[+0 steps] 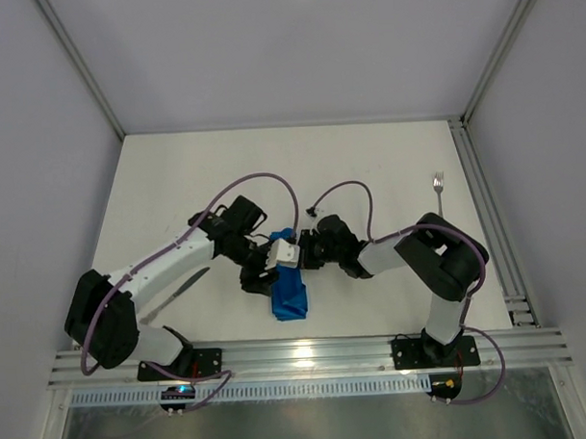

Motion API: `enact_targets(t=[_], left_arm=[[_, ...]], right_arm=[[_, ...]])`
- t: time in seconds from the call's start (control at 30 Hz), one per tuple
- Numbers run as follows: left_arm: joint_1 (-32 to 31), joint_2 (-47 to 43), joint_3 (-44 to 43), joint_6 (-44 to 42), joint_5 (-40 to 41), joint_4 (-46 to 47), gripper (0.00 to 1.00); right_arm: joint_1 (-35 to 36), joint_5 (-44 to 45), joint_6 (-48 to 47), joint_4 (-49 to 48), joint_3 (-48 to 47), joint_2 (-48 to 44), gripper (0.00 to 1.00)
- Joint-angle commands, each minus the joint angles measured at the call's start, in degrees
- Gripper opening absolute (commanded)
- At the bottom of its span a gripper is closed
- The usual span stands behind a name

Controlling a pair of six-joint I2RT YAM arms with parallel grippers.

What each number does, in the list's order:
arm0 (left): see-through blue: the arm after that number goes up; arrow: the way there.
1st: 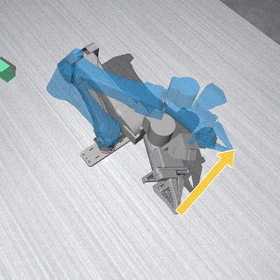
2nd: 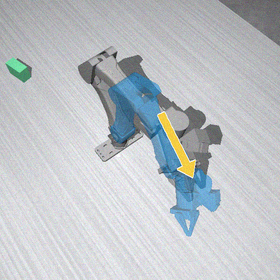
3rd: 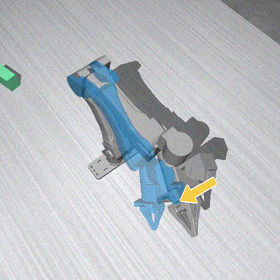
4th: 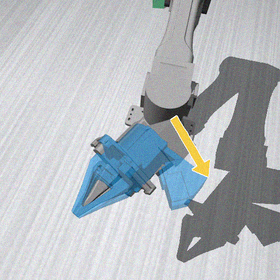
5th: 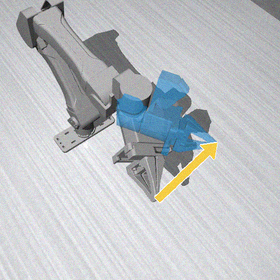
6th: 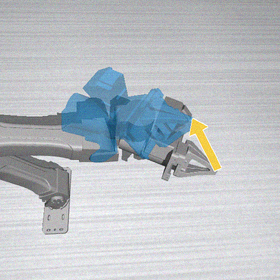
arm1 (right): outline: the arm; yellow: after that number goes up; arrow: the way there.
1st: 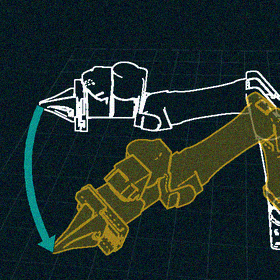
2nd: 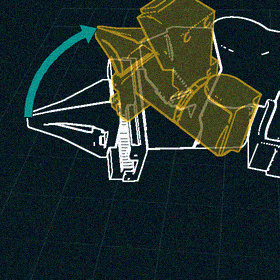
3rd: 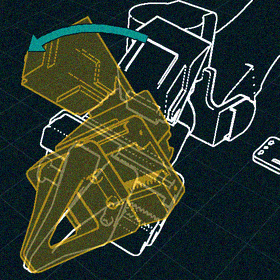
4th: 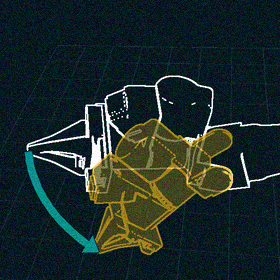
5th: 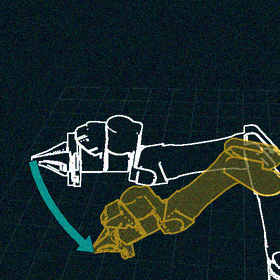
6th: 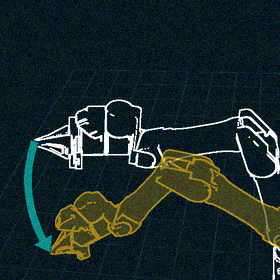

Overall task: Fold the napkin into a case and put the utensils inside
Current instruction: Stuff the top corner of the smaller-rectangle-folded napkin into the folded napkin.

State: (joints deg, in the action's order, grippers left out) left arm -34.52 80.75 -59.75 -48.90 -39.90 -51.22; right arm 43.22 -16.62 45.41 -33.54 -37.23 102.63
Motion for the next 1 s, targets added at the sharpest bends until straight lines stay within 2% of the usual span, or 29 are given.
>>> enact_targets(t=[0.0, 0.1, 0.23, 0.33, 0.43, 0.57, 0.6, 0.73, 0.83, 0.97], left_arm=[[-3.2, 0.5, 2.5, -2.8, 1.2, 8.3, 0.59], [-4.3, 2.1, 2.6, 2.1, -0.1, 11.3, 0.59], [-8.9, 4.2, 5.1, 5.1, 2.5, 13.9, 0.59], [-9.4, 5.3, 5.3, 8.7, 1.6, 17.1, 0.6], [-9.9, 6.3, 4.4, 8.7, -0.5, 16.0, 0.61], [-13.5, 9.9, 4.3, 7.7, 3.2, 13.8, 0.59], [-13.8, 11.0, 3.8, 8.1, 3.5, 12.9, 0.57], [-13.8, 10.7, 3.2, 5.4, 5.0, 9.4, 0.19], [-13.8, 10.5, 4.1, 2.7, 8.1, 6.8, 0.13], [-13.8, 10.6, 5.2, 0.4, 9.1, 4.6, 0.14]], right_arm=[[-0.8, -1.1, -5.9, 5.5, -4.9, 1.3, 0.04], [-1.0, 0.2, -7.0, 7.6, -5.8, 1.1, 0.04], [-1.0, 0.7, -7.8, 9.5, -6.8, 0.5, 0.04], [-1.1, 1.2, -7.7, 9.8, -6.5, 0.0, 0.04], [-1.1, 1.7, -7.5, 9.5, -6.2, -0.1, 0.04], [-1.0, 1.6, -7.3, 9.4, -6.5, -0.1, 0.04], [-1.0, 1.5, -7.4, 9.3, -6.6, -0.4, 0.04], [-1.0, 1.4, -7.5, 9.4, -6.5, -1.5, 0.04], [-1.1, 1.4, -7.9, 9.7, -6.5, -2.2, 0.04], [-1.3, 1.2, -8.3, 10.2, -6.8, -2.8, 0.06]])
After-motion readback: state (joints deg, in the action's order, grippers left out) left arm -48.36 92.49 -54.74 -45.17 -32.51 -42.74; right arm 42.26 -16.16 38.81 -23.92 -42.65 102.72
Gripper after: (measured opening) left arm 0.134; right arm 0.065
